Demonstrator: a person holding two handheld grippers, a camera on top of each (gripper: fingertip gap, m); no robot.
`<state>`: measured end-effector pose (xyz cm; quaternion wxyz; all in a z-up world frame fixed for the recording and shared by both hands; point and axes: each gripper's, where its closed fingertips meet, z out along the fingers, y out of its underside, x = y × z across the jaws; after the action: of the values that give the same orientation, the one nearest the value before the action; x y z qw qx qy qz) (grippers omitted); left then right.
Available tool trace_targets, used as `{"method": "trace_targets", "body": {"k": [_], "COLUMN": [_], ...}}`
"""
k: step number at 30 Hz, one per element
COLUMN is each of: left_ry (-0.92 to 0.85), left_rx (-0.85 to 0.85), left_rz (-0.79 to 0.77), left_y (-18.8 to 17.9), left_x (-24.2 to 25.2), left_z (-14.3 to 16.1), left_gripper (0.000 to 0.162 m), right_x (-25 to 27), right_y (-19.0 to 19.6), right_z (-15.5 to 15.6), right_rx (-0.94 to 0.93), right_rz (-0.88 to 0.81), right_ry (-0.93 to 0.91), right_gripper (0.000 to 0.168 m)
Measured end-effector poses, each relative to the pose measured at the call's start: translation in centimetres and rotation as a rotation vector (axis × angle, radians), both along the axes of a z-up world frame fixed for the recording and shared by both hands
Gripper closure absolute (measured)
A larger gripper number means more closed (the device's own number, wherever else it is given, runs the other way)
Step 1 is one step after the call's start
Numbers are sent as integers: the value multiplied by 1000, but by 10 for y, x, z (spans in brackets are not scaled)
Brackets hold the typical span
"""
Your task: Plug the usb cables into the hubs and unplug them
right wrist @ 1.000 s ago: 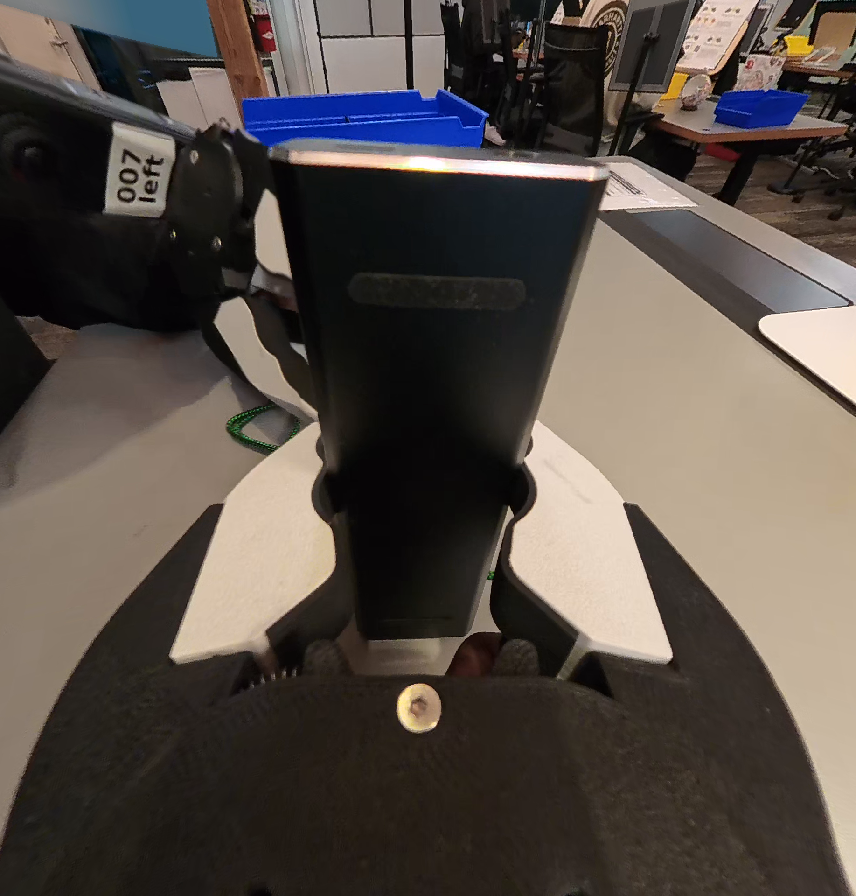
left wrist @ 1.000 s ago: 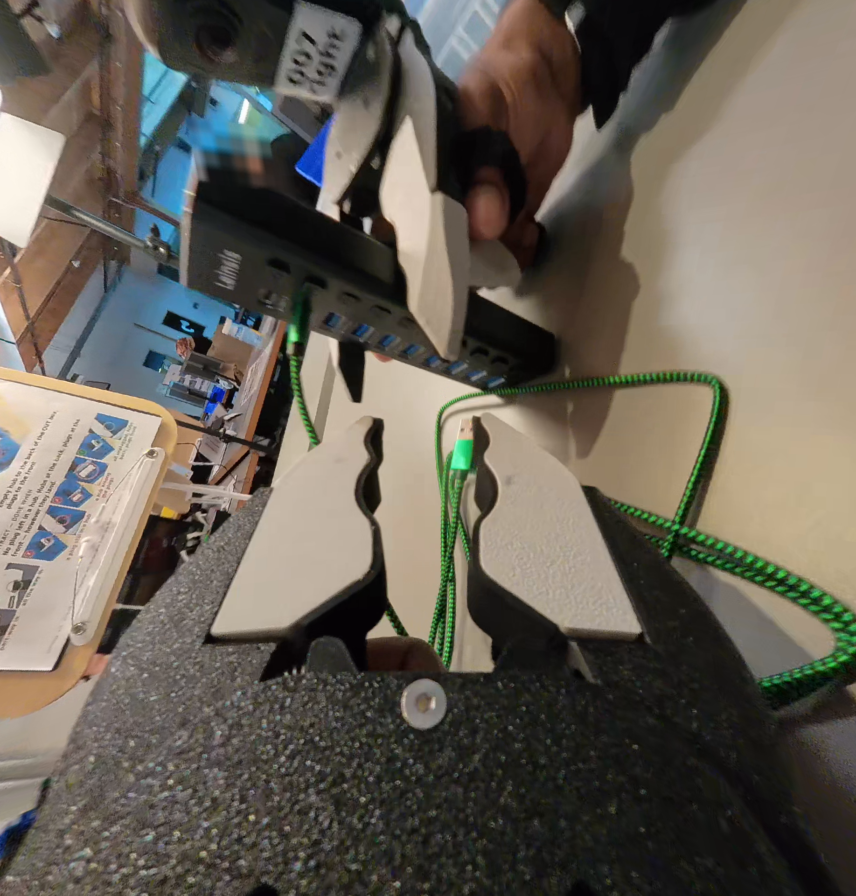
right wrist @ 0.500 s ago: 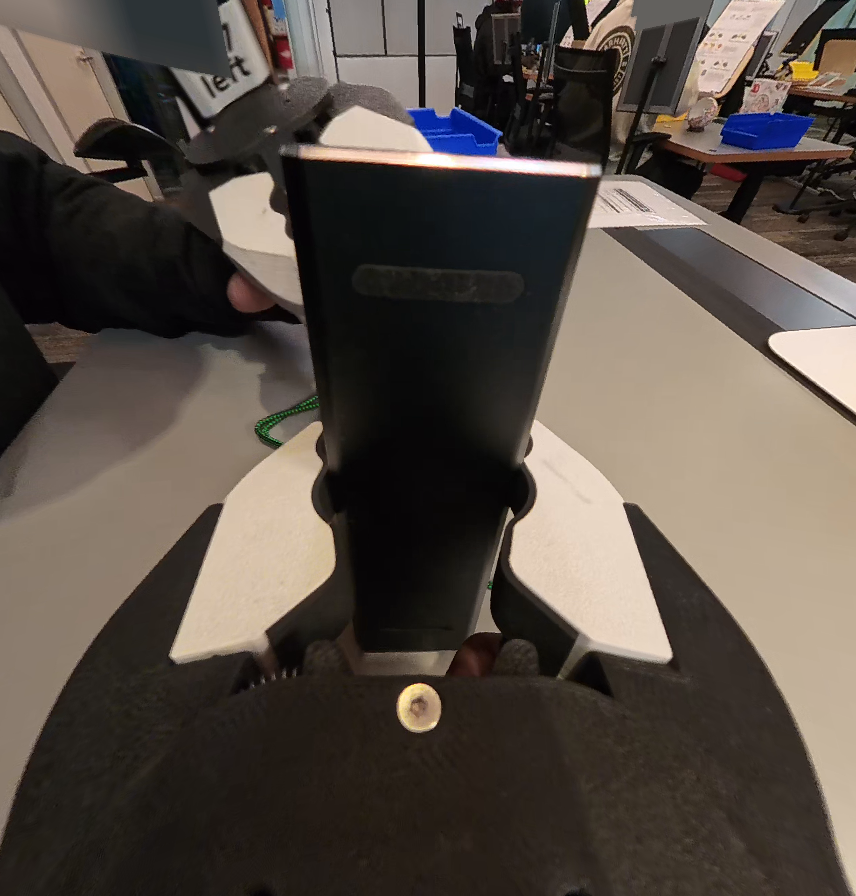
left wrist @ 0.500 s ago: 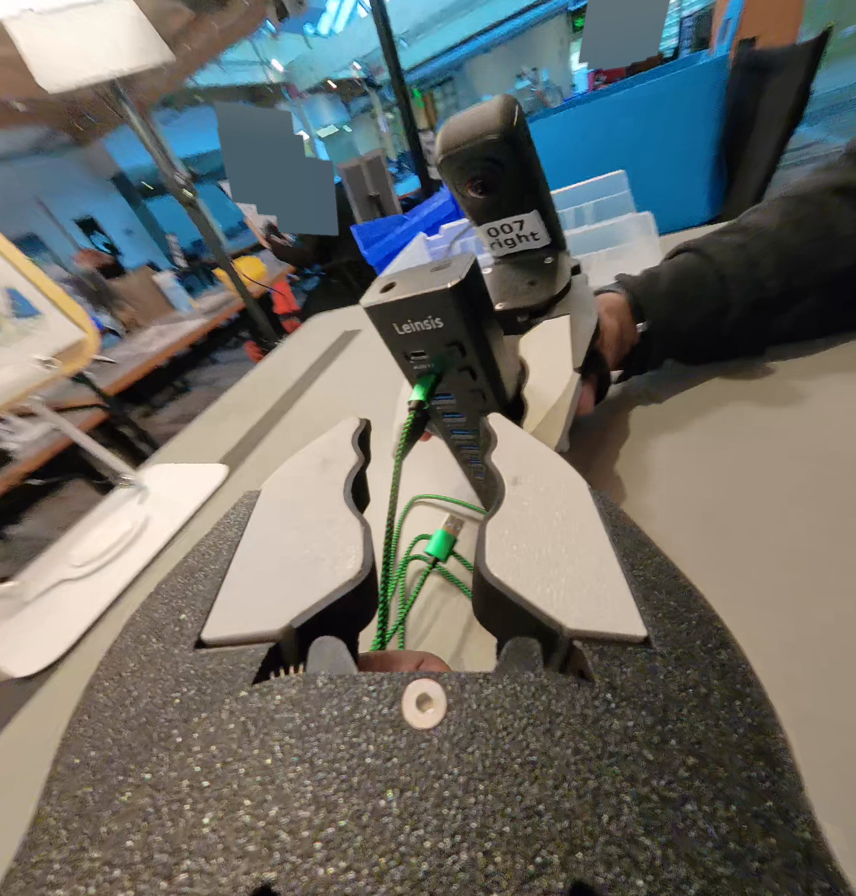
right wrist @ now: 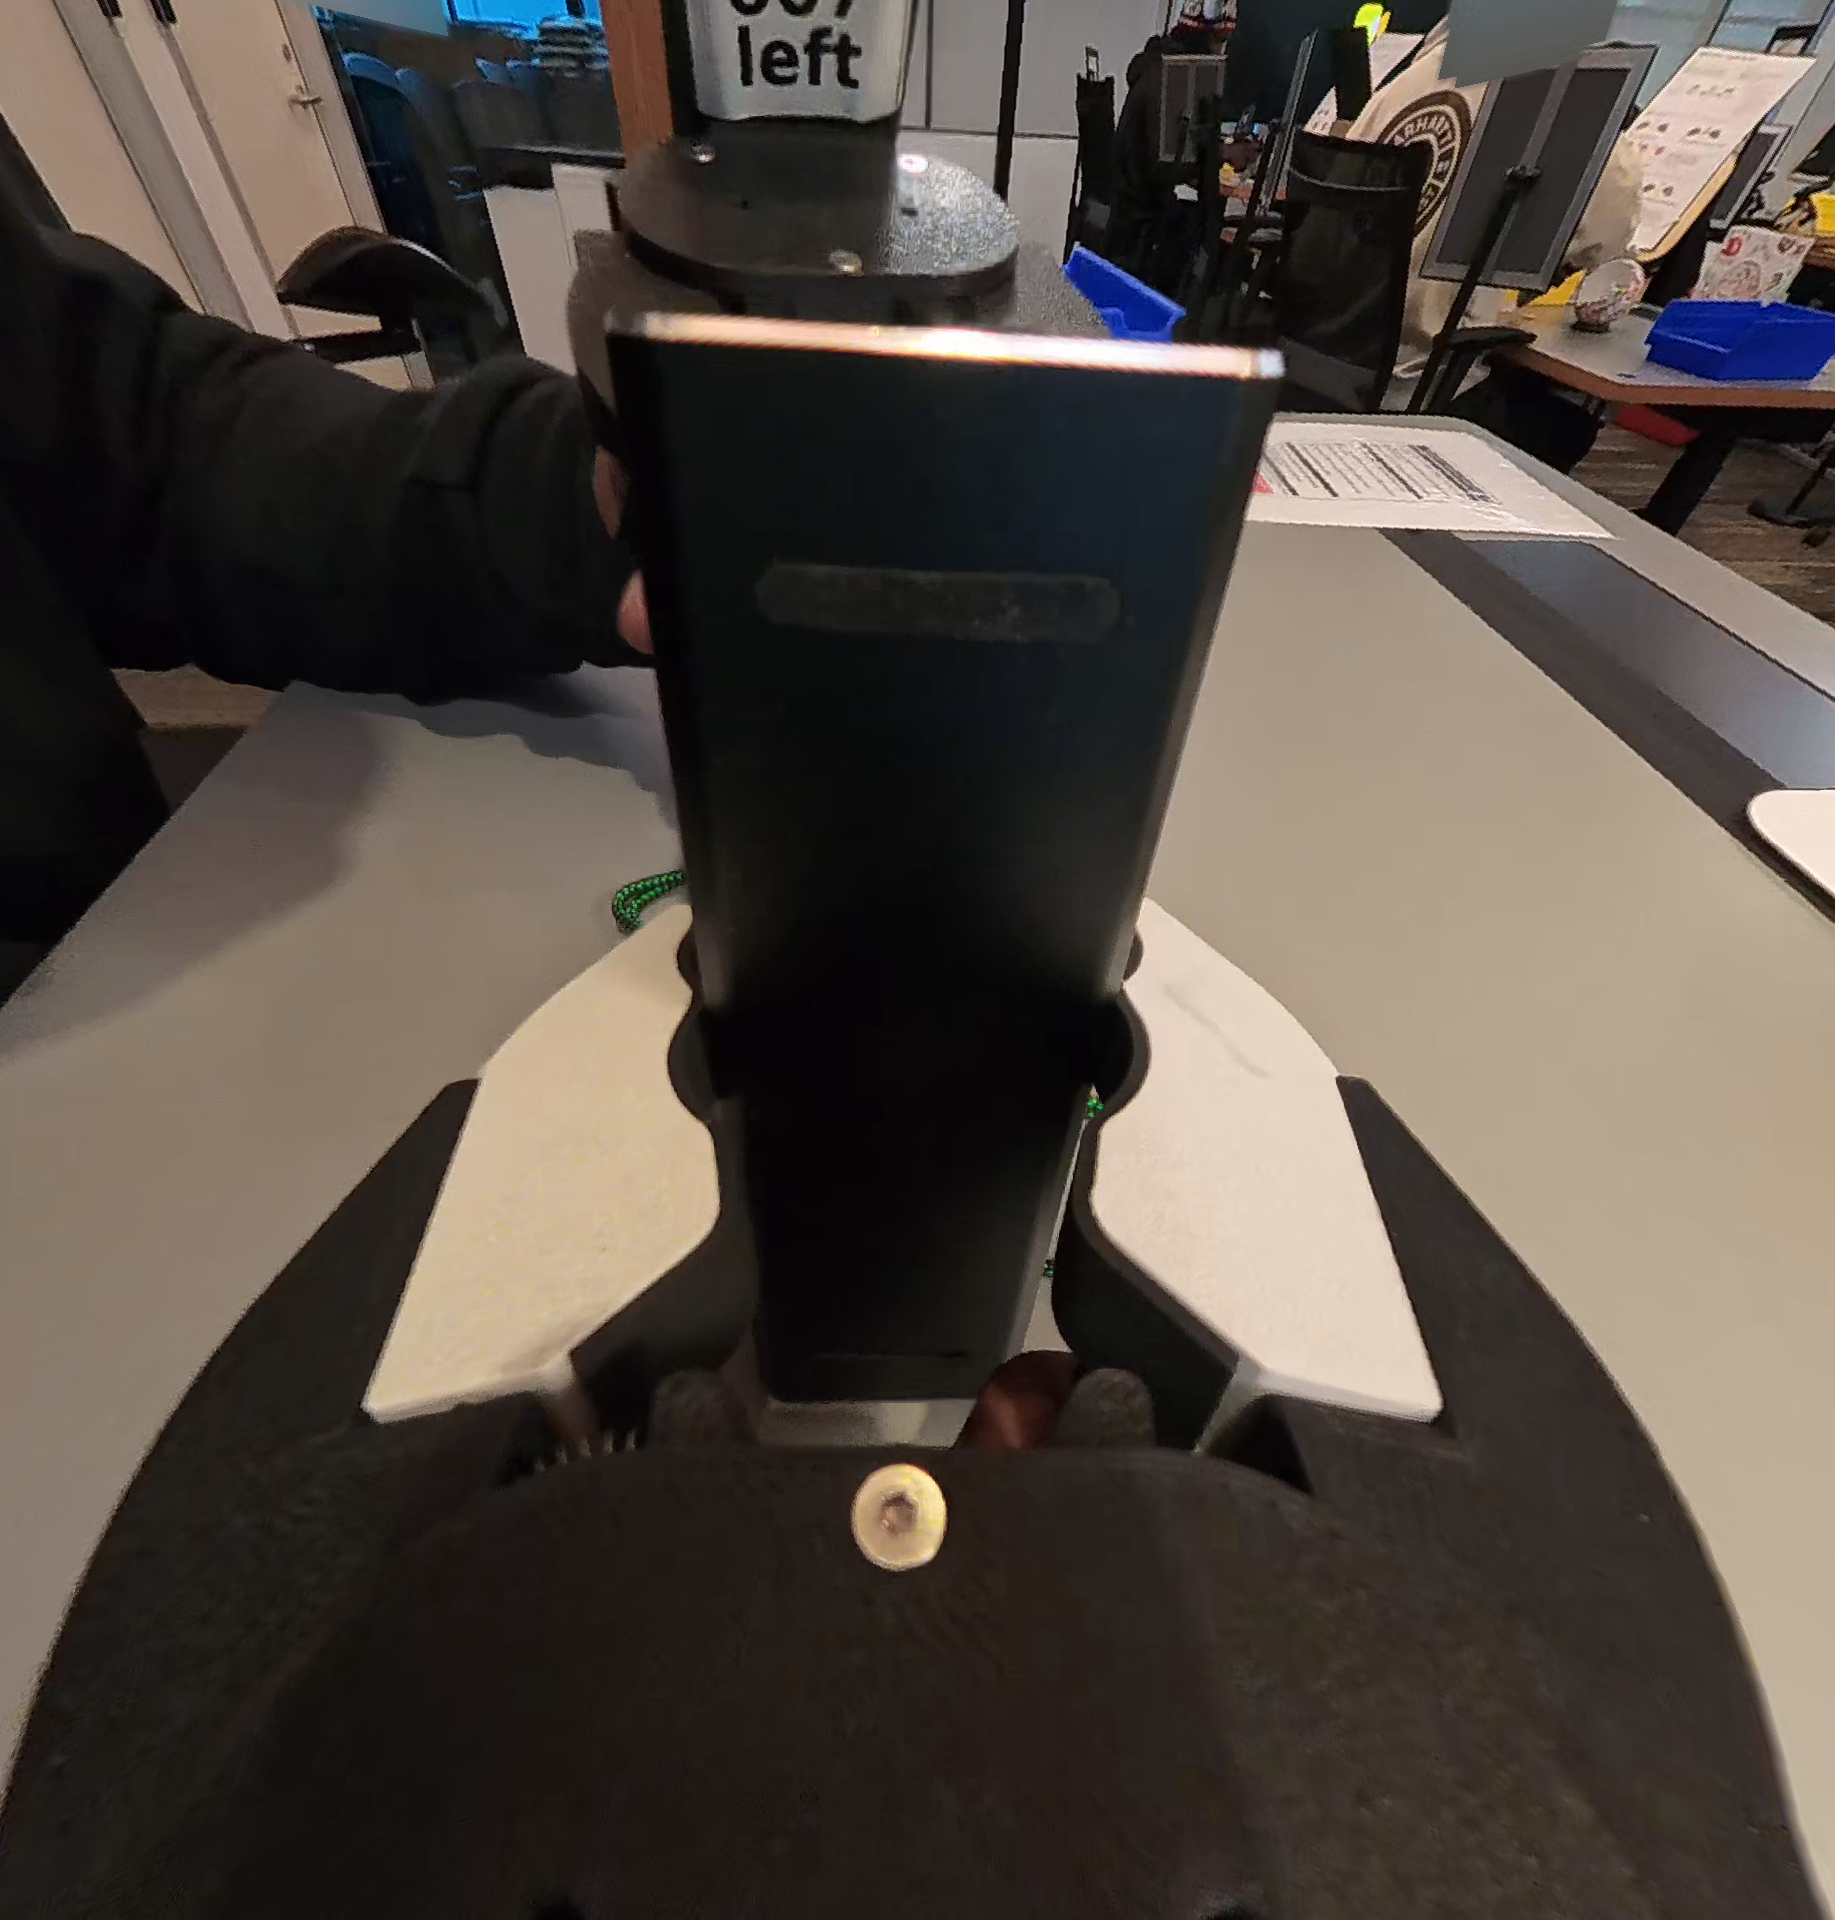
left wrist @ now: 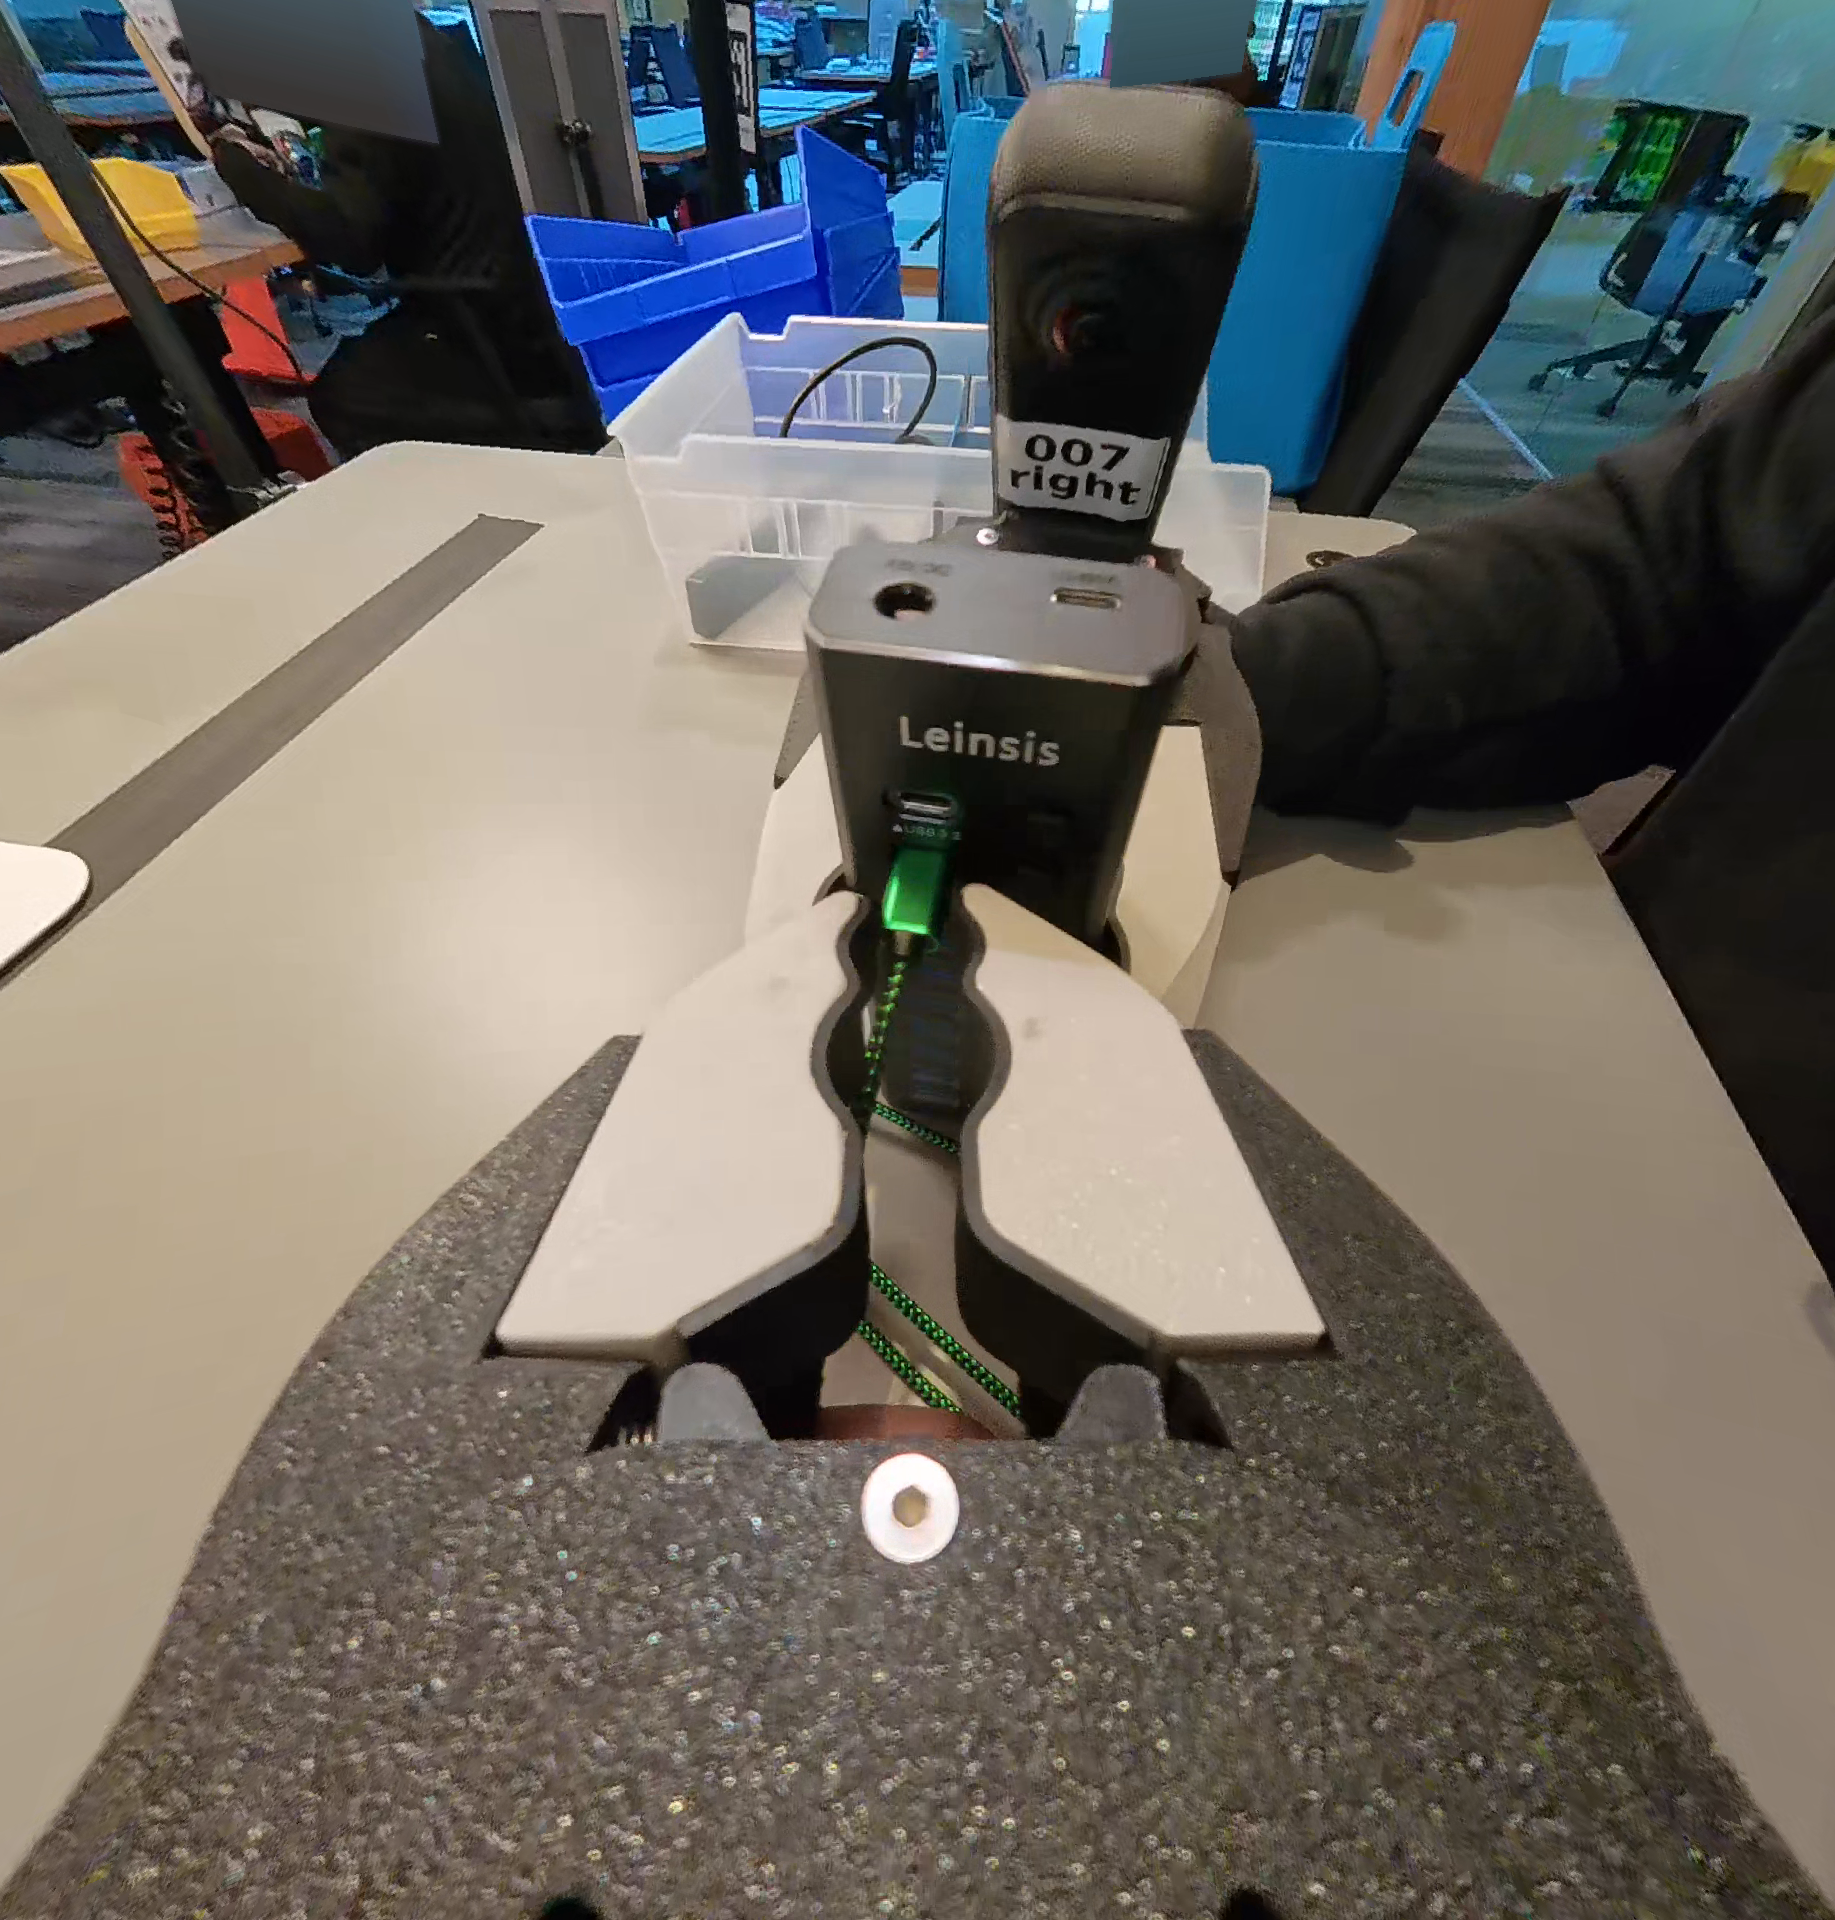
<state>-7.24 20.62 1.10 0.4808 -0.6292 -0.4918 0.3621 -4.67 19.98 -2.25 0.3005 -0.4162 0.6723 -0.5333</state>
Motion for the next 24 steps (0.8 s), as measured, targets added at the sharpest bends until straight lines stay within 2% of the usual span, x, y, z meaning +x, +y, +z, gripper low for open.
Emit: {"method": "trace_targets", "body": {"k": [5,10,14,15,20,24], "left_ry": [-27,-49,-39,-41,-11,4], "left_rx": [-124,-298,-354,-370,-381,-314], "left_rz": [7,40,-4,-1,4,-38], "left_y": [1,4,17,18,16,17], "left_x": [5,7,4,4,4,6], "left_z": [-3,-2,1,1,2,3], "left_gripper": [151,151,152,152,151,151], "right_x": [0,-1,6,8,8,8], "right_y": [1,11,18,21,19,20], "right_z": [-6,38,50,51,50,49], "right_rx": [5,-58,-59,-62,-88,-87], "right_rz": [-7,14,39,51,25,32], "right_ry": [99,-26,-51,-55,-9,5], "right_gripper": [97,90,88,93,99,99]}}
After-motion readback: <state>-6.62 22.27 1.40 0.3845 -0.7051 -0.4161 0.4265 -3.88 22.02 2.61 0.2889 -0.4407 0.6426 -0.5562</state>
